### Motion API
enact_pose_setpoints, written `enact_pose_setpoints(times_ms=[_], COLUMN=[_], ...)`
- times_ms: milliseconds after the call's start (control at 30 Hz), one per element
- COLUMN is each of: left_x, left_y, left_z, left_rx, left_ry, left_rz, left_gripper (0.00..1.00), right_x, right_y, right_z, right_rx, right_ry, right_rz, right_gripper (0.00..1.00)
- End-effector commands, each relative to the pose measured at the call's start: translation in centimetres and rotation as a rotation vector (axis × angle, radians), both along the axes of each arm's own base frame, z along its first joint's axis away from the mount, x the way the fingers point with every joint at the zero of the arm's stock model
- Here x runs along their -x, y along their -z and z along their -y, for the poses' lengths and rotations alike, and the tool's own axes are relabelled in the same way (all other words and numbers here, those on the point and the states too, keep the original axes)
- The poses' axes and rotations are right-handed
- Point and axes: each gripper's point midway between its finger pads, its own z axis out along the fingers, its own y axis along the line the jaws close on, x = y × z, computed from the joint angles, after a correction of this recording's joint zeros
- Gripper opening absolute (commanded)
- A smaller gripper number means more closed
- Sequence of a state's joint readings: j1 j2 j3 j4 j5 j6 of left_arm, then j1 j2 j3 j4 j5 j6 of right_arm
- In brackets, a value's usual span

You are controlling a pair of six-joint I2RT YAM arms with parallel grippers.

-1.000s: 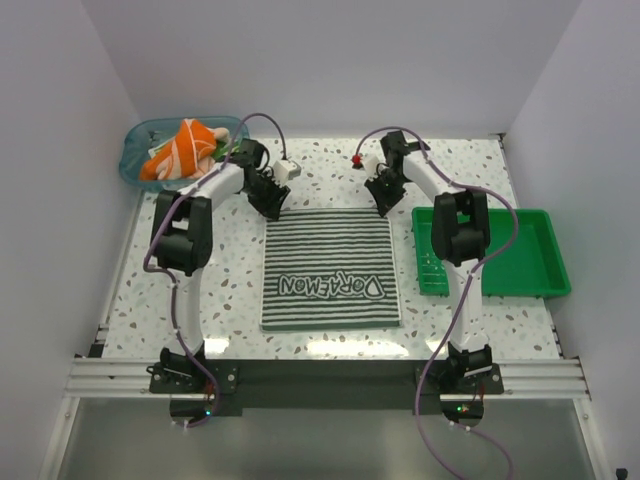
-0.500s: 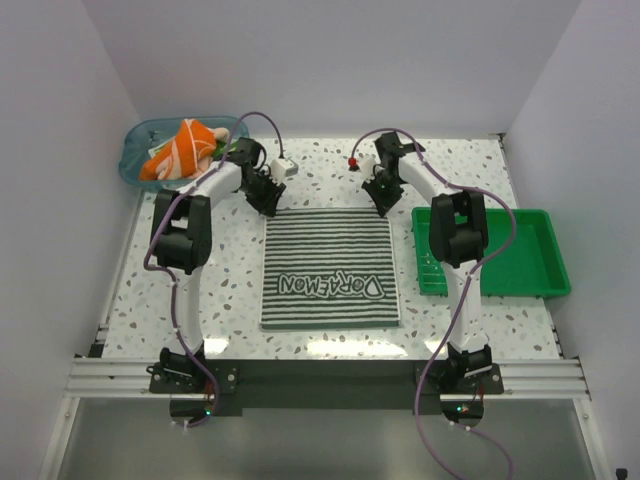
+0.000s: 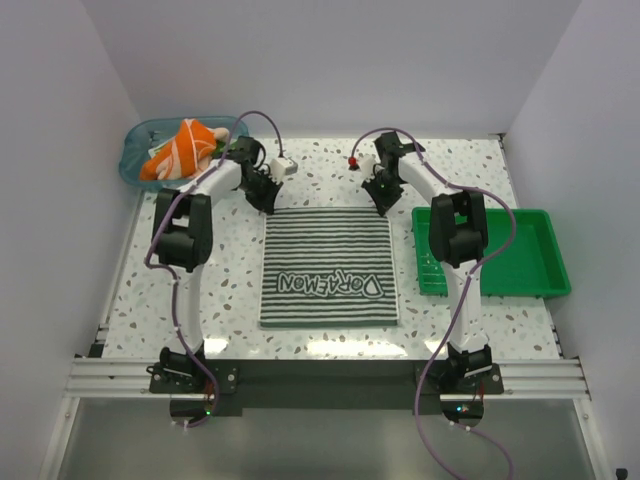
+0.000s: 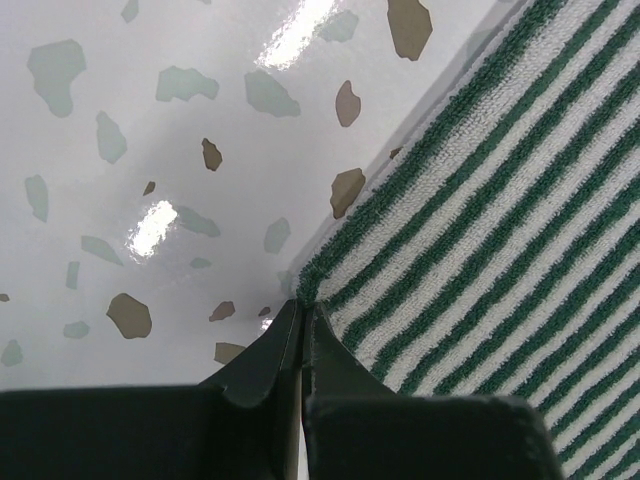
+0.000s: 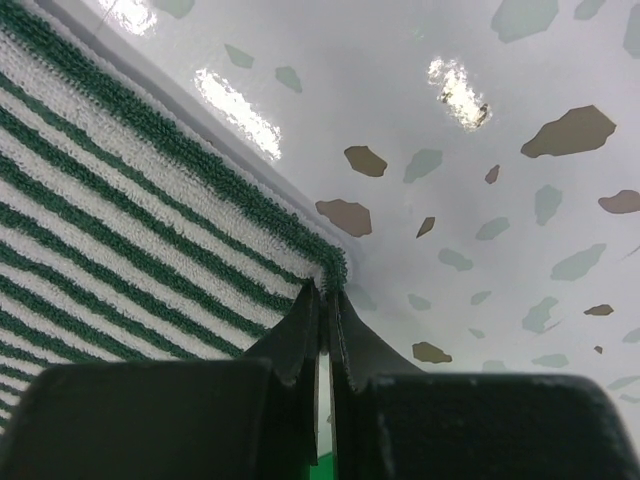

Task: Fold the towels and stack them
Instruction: Fold the towel

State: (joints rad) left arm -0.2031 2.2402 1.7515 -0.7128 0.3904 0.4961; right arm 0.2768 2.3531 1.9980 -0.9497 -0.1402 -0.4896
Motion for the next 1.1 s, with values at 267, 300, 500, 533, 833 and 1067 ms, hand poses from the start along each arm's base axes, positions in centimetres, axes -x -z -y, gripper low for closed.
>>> enact_pose_setpoints(times_ms=[267,300,500,533,833,1067], left_x=[-6.9,-6.8,-5.0,-4.4,2.6,9.9], left_y=[-5.6,-5.7,-8.7,-9.0,-10.1,-7.8], left_z=[-2.3,-2.8,-2.8,-2.7,-2.7,-2.6], left_rx=[-0.116,-0.133,-0.096,-0.094,-0.114,-0.081], left_ry=[-0.118,-0.151,-0.259,-0.260,-0.440,-0.544], left_rz=[0.291,0.299,0.352,0.352,0.287,0.137], left_gripper=[0.00,0.00,0.00,0.00,0.00,0.00], right_x=[-7.7,-7.7,-6.2,-5.8,1.1,7.6], right_y=[-8.9,-9.5,-12.1,-12.6,-13.2,-10.9], right_z=[-0.3,-0.3,-0.2,-0.2,-0.4,-0.3], right_rx=[-0.017,-0.022,-0.046,-0.053,-0.109,-0.092], right_ry=[0.074,0.078,0.101,0.102,0.139,0.239], right_rz=[0.408,0.419,0.471,0.477,0.365,0.254], right_gripper=[0.00,0.00,0.00,0.00,0.00,0.00])
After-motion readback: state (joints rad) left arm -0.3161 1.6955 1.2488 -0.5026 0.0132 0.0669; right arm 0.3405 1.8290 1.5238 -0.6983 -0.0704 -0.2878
